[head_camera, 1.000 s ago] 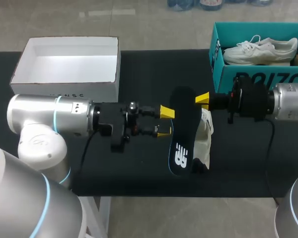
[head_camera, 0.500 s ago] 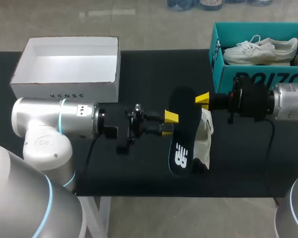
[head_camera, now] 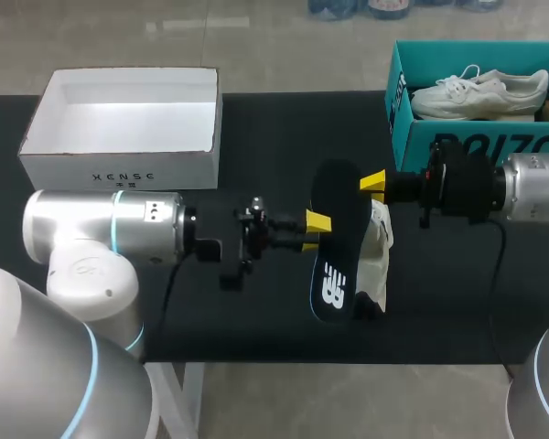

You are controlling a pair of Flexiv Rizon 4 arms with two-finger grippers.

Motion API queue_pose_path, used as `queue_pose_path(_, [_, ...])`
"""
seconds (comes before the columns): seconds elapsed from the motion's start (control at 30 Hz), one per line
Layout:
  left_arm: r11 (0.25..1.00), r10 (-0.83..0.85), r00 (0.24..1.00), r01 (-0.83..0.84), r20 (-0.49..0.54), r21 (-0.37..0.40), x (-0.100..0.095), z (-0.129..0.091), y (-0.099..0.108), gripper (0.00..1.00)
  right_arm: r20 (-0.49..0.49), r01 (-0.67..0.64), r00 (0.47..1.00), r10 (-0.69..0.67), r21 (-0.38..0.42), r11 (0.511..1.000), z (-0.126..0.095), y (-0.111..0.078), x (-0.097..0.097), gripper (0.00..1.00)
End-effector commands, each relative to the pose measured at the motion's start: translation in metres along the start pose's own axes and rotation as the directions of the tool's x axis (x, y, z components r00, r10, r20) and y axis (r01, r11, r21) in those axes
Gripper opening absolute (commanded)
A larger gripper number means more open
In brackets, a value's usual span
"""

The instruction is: Take the shoe out of the shoebox, open the shoe tongue, remove and reinsert the insole, then place the shoe into the shoebox

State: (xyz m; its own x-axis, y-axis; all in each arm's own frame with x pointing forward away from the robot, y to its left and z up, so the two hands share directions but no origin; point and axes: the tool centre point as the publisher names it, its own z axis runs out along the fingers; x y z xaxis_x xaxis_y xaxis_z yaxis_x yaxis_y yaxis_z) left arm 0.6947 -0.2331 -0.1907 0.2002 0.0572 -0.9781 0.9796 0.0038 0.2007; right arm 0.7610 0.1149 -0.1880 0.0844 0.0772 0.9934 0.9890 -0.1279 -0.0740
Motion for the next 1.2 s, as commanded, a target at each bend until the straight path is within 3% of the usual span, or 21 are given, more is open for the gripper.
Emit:
queue_pose_path(0.03, [1.000,-0.003,1.000,0.003,-0.002,-0.012,0.002,0.004,0.000,0.17,0.000,0.000,1.000,0.000,-0.003,1.000,0.001,-0.001,-0.001,0.00])
queue_pose_path(0.1, [1.000,-0.005,1.000,0.005,-0.005,-0.016,0.002,0.004,0.000,0.00,0.000,0.000,1.000,0.000,-0.003,1.000,0.001,-0.001,-0.001,0.00])
queue_pose_path(0.5, [1.000,-0.018,1.000,0.018,-0.014,-0.024,0.002,0.006,0.000,0.00,0.000,0.000,1.000,0.000,-0.003,1.000,0.001,-0.001,-0.001,0.00])
queue_pose_path(0.53, [0.999,-0.020,1.000,0.019,-0.014,-0.027,0.002,0.005,0.001,0.00,0.000,0.000,1.000,0.000,-0.003,1.000,0.001,-0.001,-0.001,0.16])
queue_pose_path(0.57, [0.999,-0.020,1.000,0.020,-0.017,-0.030,0.003,0.004,0.001,0.00,0.029,0.011,1.000,-0.011,-0.017,1.000,0.001,-0.001,0.000,1.00])
queue_pose_path(0.67, [0.999,-0.025,0.999,0.024,-0.024,-0.037,0.004,-0.001,0.002,0.00,0.098,0.041,0.995,-0.034,-0.066,0.997,-0.008,0.000,0.002,1.00])
queue_pose_path(0.8, [0.998,-0.039,0.999,0.038,-0.026,-0.049,0.004,-0.008,0.004,0.00,0.267,0.100,0.962,-0.059,-0.142,0.985,-0.044,0.002,0.003,1.00])
queue_pose_path(0.97, [0.997,-0.053,0.998,0.052,-0.031,-0.054,0.005,-0.016,0.003,0.00,0.585,0.206,0.801,-0.127,-0.070,0.976,-0.086,-0.010,0.008,1.00])
queue_pose_path(1.1, [0.997,-0.058,0.998,0.056,-0.034,-0.055,0.007,-0.020,0.003,0.00,0.688,0.265,0.698,-0.199,0.010,0.964,-0.108,-0.020,0.006,1.00])
queue_pose_path(1.17, [0.997,-0.061,0.998,0.059,-0.035,-0.054,0.007,-0.021,0.003,0.00,0.778,0.320,0.584,-0.234,0.045,0.946,-0.115,-0.025,0.004,1.00])
queue_pose_path(1.2, [0.997,-0.062,0.997,0.060,-0.035,-0.054,0.008,-0.022,0.003,0.00,0.796,0.323,0.560,-0.231,0.047,0.945,-0.118,-0.026,0.003,1.00])
